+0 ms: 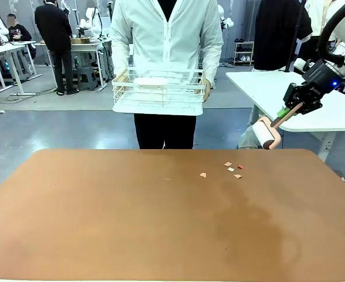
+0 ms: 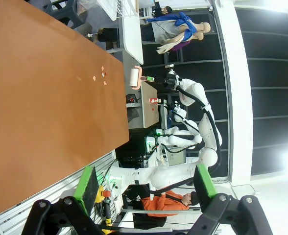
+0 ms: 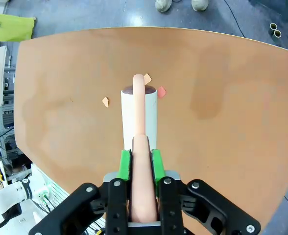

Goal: Clean the table.
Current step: Clean the table with the Lint Roller when the human lifts the Dish drying rack.

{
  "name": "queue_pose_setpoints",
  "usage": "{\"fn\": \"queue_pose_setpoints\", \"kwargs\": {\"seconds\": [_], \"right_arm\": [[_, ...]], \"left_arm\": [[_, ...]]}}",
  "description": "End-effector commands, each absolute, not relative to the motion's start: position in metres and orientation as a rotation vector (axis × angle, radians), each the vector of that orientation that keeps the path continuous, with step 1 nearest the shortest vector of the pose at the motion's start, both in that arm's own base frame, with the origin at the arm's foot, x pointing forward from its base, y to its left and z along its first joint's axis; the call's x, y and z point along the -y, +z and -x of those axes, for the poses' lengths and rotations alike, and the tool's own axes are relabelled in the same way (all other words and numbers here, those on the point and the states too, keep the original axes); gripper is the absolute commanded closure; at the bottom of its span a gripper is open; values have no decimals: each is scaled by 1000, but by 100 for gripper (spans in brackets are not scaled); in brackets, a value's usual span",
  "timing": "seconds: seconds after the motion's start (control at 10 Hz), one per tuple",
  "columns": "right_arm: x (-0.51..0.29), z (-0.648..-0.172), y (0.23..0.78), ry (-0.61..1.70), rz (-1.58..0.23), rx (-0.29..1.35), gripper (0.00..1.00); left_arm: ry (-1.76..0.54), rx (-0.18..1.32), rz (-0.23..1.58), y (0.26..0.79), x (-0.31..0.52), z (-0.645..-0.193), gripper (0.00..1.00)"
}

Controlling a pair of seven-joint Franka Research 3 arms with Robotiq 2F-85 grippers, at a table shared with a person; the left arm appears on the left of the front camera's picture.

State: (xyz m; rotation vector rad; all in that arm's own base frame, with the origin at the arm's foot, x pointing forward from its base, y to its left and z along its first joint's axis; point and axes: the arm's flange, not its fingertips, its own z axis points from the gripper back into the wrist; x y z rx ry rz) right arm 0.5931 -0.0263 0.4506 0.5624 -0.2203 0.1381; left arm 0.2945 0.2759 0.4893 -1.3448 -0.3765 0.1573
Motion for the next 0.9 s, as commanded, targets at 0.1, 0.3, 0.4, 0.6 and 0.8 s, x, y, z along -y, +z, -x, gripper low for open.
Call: {"fn": "queue_pose_setpoints", "kwargs": {"seconds": [0.1, 0.3, 0.4, 0.6, 0.8], "right_arm": [[26, -593, 451, 138, -562, 220, 79], [29, -614, 397, 135, -615, 173, 79], [29, -622, 382, 128, -637, 183, 79], [30, -629, 360, 121, -624, 158, 79], [33, -633, 345, 106, -608, 164, 79]], "left_arm": [[159, 381, 1346, 490, -278, -292, 0], [159, 381, 1346, 490, -278, -292, 0], [159, 381, 1346, 490, -278, -292, 0], [159, 381, 1346, 490, -278, -292, 0], [159, 381, 1346, 490, -278, -292, 0]]}}
